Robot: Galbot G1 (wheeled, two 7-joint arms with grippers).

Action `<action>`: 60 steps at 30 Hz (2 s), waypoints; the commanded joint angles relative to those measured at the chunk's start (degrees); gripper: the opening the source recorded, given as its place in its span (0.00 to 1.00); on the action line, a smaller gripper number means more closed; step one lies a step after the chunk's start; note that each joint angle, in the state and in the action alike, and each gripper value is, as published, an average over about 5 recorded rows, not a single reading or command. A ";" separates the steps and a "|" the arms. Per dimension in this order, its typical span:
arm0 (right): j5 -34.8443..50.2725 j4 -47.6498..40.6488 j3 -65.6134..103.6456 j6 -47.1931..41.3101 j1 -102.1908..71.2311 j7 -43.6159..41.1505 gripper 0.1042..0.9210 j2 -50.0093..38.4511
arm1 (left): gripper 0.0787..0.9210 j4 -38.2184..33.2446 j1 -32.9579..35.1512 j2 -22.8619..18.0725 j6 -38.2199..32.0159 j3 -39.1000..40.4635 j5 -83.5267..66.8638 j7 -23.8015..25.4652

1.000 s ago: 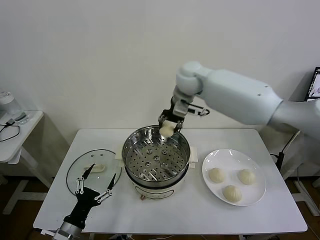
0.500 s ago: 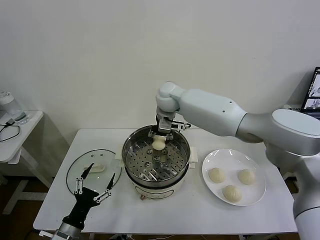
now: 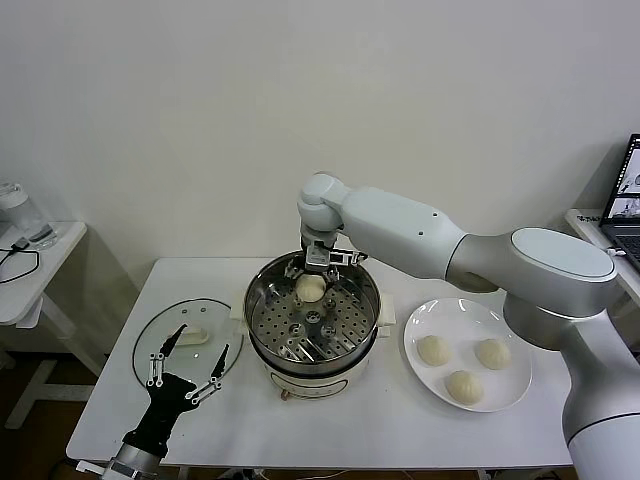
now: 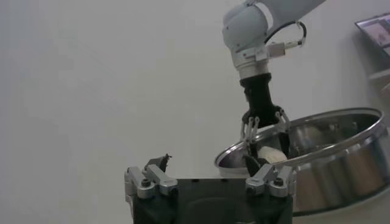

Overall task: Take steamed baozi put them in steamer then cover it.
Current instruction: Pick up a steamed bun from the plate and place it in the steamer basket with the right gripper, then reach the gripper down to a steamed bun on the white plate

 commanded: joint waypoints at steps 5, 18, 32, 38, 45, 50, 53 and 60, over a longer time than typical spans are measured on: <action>20.58 9.84 -0.94 -12.42 11.29 -3.29 0.88 -14.87 | 0.88 0.06 -0.24 -0.02 0.28 0.22 0.04 -0.03; 48.07 11.39 -19.56 -41.25 17.52 -1.25 0.88 -39.27 | 0.88 -0.31 -0.62 0.48 0.44 0.85 0.11 -0.13; 44.19 13.17 -21.87 -45.20 2.36 2.96 0.88 -42.44 | 0.88 -0.58 -0.55 0.22 0.64 1.06 0.26 -0.58; 42.61 11.01 -18.87 -45.45 -2.06 5.49 0.88 -39.90 | 0.88 -0.63 -0.32 0.31 0.66 0.71 0.31 -0.85; 41.45 9.43 -17.36 -45.76 -4.56 7.58 0.88 -36.91 | 0.88 -0.50 -0.42 0.30 0.70 0.81 0.31 -0.96; 40.73 8.69 -17.28 -45.93 -5.11 7.89 0.88 -35.58 | 0.88 -0.27 -0.41 0.27 0.53 0.60 0.31 -0.99; 40.44 8.35 -17.03 -45.96 -5.58 7.93 0.88 -35.15 | 0.88 -0.13 -0.43 0.22 0.44 0.48 0.30 -1.00; 39.26 7.06 -15.96 -45.69 -6.78 8.92 0.88 -34.00 | 0.88 -0.01 -0.55 0.12 0.41 0.41 0.28 -1.04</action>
